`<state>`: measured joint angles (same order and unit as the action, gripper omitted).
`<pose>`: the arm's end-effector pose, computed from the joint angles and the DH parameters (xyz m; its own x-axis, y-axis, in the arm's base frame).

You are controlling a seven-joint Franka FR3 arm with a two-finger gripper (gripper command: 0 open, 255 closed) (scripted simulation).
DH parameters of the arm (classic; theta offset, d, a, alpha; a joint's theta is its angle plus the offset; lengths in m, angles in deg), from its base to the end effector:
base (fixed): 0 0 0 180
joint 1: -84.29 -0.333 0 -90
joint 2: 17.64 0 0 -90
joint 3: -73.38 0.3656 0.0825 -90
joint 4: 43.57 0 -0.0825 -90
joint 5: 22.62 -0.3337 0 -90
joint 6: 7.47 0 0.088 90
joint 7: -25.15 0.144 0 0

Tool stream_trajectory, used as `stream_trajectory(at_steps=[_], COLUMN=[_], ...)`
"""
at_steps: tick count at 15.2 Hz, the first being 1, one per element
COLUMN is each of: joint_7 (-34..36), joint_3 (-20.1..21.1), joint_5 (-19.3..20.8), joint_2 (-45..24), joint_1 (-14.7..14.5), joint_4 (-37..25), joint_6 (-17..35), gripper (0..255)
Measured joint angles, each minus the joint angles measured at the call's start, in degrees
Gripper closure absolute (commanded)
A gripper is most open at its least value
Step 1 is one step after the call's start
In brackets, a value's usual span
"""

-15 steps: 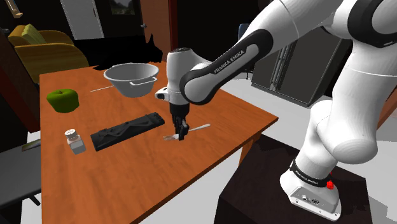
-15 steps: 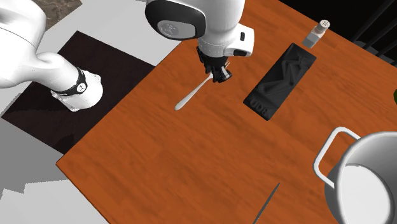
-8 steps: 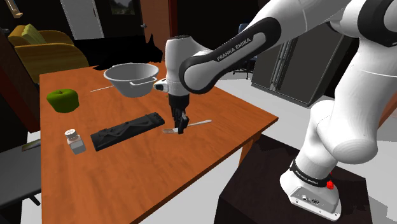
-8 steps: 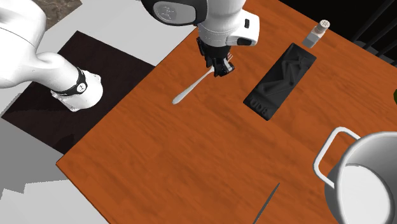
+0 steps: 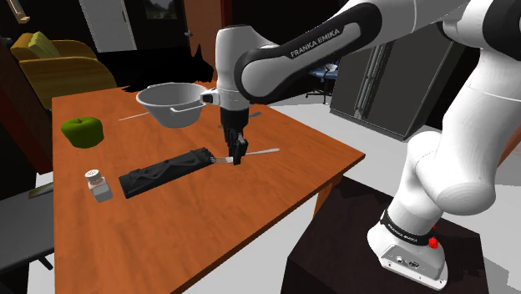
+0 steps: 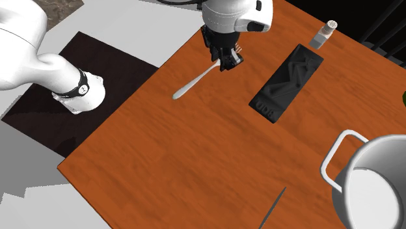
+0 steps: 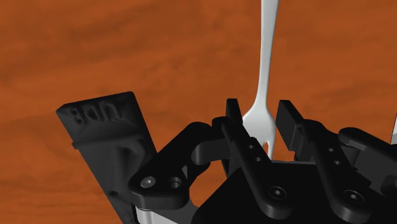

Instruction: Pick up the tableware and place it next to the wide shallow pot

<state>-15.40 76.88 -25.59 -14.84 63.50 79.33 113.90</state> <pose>0.4411 0.2038 0.4642 0.4489 0.8925 0.0436 0.8936 -0.4486 -0.0178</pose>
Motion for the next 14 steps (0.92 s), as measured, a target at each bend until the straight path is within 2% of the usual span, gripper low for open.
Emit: stream_trajectory(at_steps=[14], joint_7=[0.3], joint_3=[-0.1], joint_5=[0.1], joint_2=[2.7], joint_1=[0.1], joint_4=[-7.7], joint_6=[-10.4], gripper=[255])
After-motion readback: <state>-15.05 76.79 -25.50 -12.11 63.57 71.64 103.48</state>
